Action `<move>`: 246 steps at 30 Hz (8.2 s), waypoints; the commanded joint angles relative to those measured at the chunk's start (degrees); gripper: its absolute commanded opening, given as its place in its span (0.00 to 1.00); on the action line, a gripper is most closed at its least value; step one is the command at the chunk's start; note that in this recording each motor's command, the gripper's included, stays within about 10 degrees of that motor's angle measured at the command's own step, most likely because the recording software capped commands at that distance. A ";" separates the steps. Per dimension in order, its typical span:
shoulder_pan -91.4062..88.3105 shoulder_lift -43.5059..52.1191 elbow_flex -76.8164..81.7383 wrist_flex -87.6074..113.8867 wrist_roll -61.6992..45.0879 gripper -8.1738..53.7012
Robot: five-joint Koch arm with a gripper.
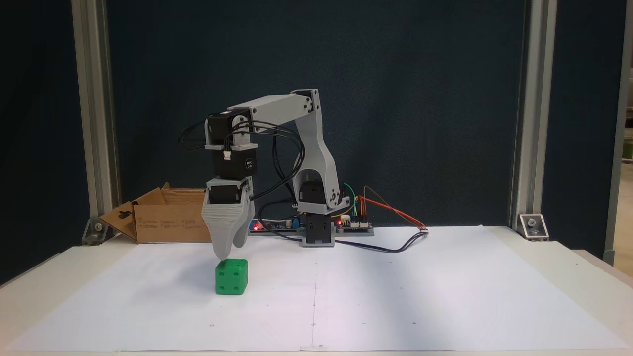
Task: Grasp a green dice and put it in the bin.
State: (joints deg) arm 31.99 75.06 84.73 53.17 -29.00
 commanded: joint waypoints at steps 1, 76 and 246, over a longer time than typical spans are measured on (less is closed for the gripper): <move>0.00 2.29 -0.44 -1.58 3.60 0.84; -1.14 -2.99 11.60 -22.59 3.52 0.77; -31.64 60.64 94.39 -146.43 31.82 0.86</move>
State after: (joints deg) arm 0.09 129.64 176.40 -90.00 1.23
